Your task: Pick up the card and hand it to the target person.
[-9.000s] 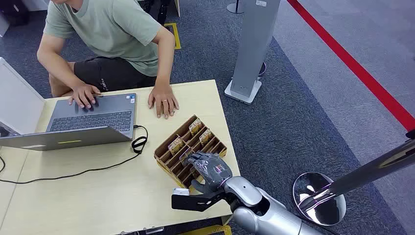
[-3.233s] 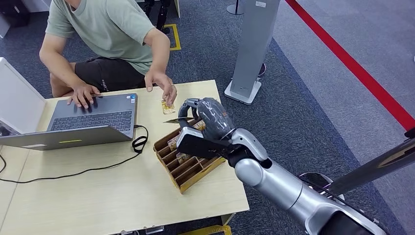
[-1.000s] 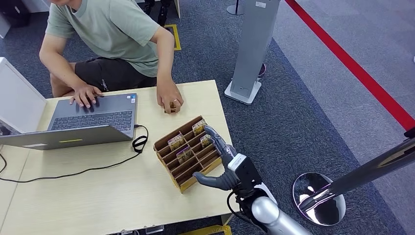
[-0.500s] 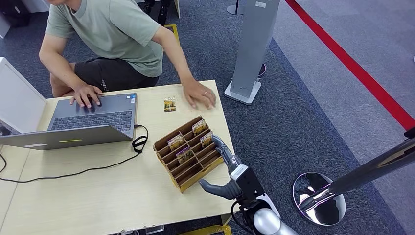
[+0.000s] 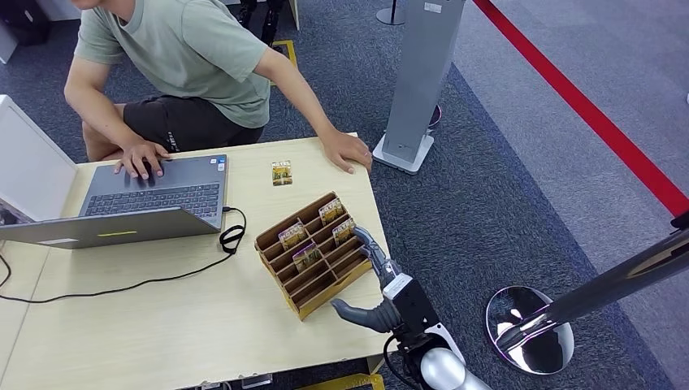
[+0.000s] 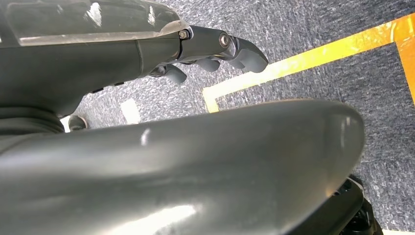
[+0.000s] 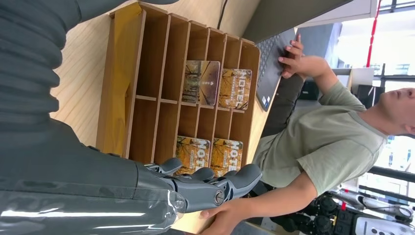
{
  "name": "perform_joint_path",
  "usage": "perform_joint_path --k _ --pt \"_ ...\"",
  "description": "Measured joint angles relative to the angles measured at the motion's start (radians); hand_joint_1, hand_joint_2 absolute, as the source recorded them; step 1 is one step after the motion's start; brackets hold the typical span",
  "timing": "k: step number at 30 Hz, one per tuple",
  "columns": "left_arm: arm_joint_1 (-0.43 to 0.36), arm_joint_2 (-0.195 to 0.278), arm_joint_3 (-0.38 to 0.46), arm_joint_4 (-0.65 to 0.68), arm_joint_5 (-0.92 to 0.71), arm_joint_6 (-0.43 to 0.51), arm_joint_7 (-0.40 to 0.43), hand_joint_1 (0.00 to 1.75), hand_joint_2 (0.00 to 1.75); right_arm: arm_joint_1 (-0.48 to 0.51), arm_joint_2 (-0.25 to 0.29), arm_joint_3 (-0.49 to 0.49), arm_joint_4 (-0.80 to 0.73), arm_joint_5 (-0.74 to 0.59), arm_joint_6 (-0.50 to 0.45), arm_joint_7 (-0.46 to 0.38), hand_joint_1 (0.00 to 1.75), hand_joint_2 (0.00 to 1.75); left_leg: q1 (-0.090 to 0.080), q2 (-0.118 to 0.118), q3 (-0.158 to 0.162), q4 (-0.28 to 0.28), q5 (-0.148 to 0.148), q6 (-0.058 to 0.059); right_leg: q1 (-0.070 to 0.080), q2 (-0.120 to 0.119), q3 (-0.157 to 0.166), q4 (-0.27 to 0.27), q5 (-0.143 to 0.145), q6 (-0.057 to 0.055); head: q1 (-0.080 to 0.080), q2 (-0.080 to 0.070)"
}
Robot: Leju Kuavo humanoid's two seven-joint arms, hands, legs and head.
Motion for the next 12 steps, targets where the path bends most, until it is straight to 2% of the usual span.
perform_joint_path --k 12 --pt "0.000 0.000 0.000 0.000 0.000 0.000 -0.002 0.00 0.00 0.011 0.003 -0.006 0.001 0.010 0.005 0.010 0.00 1.75 0.000 0.000 0.000 0.000 0.000 0.000 0.000 0.000 0.000 0.000 0.000 0.000 0.000 0.000"
